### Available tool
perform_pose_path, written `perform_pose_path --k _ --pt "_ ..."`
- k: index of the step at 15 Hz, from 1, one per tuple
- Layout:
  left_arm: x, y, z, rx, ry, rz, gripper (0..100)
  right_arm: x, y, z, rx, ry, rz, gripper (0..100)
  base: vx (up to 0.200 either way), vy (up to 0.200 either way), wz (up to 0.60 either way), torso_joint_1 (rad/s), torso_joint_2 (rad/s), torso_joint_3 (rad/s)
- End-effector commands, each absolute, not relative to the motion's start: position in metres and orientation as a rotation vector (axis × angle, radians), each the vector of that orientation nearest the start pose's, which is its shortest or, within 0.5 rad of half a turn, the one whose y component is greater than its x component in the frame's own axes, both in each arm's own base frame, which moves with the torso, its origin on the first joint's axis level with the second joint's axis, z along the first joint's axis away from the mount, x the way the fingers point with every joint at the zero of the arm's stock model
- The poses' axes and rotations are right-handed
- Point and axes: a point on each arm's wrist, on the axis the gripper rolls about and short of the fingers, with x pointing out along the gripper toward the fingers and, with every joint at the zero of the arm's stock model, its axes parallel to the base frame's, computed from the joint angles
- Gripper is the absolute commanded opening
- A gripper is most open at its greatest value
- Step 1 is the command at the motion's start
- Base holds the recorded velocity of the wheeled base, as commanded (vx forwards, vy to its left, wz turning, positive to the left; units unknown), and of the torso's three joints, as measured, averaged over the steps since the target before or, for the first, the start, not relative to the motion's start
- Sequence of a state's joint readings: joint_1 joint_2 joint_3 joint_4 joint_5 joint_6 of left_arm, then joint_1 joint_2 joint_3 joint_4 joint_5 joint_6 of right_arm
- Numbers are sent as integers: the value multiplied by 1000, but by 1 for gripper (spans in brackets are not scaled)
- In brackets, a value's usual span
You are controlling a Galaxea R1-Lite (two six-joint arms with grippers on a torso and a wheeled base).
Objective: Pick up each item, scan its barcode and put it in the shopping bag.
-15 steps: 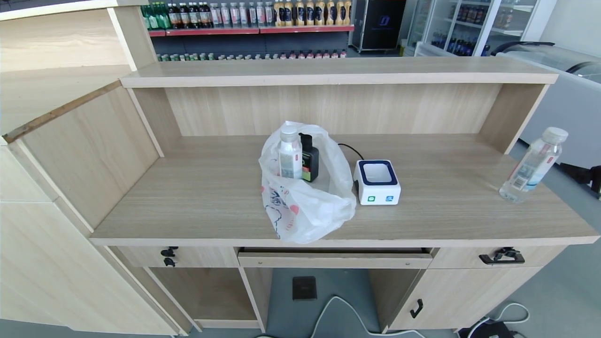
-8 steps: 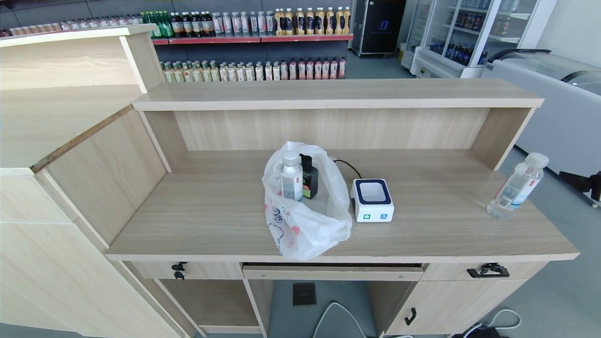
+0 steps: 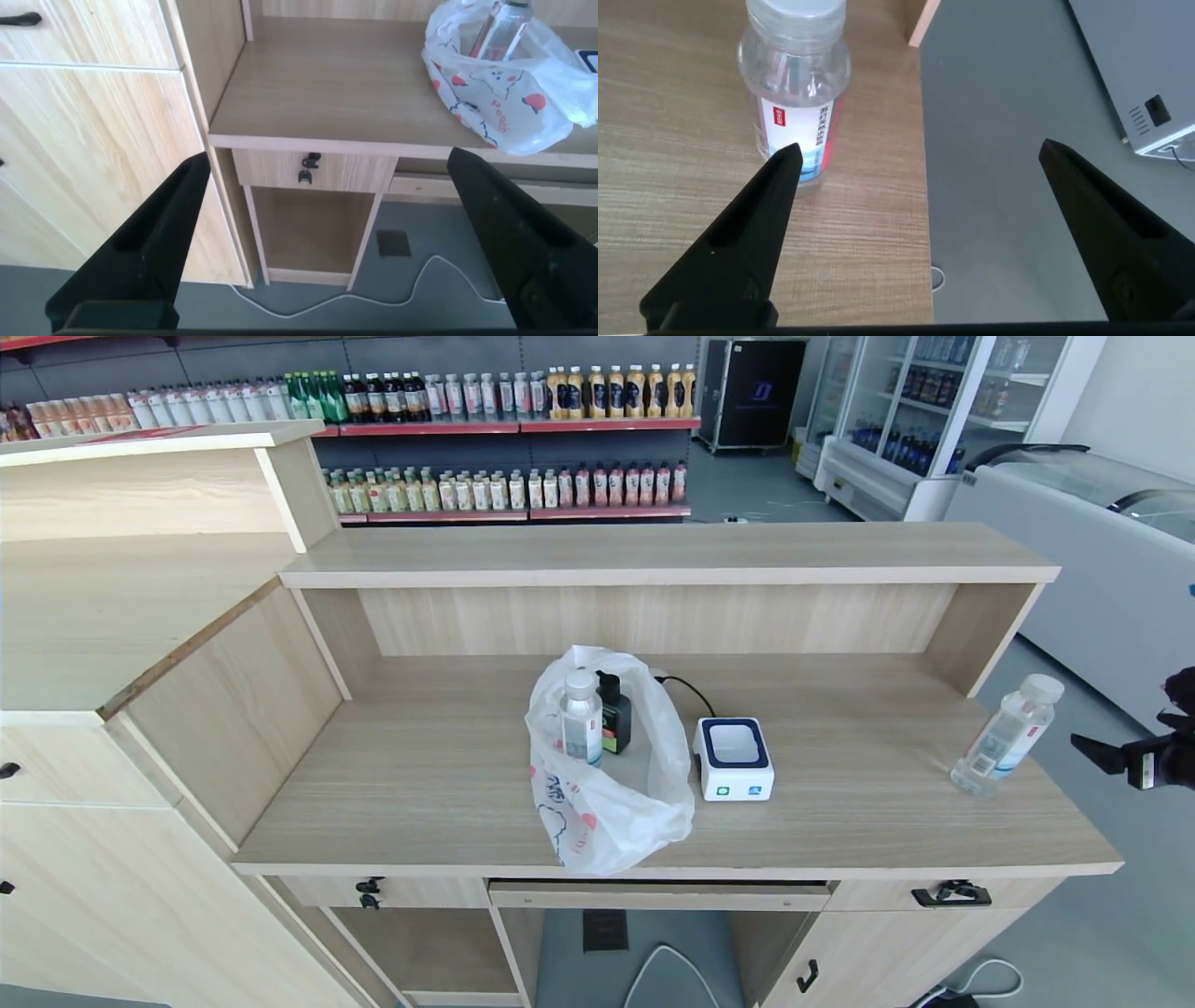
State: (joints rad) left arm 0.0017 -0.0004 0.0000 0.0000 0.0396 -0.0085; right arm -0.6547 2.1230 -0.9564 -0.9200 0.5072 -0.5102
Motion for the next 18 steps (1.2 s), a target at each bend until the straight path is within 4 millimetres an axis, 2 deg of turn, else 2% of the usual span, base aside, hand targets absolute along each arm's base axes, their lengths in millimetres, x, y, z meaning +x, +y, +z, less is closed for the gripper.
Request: perform_pose_path --k 1,6,9,13,18 --pt "-23 1 75 -9 0 41 100 329 -233 65 -340 283 -63 100 0 0 0 0 0 0" --pt "-23 1 75 -9 0 41 100 352 -226 47 -328 274 -16 100 0 0 0 0 0 0" --pt "-23 1 75 -9 0 41 100 376 -210 49 -290 203 48 100 0 0 0 0 0 0" --pt "-23 1 75 -9 0 41 100 401 -192 41 -302 180 103 100 0 0 0 0 0 0" --pt "-23 1 75 -9 0 41 100 416 -185 34 -308 167 127 100 0 0 0 0 0 0"
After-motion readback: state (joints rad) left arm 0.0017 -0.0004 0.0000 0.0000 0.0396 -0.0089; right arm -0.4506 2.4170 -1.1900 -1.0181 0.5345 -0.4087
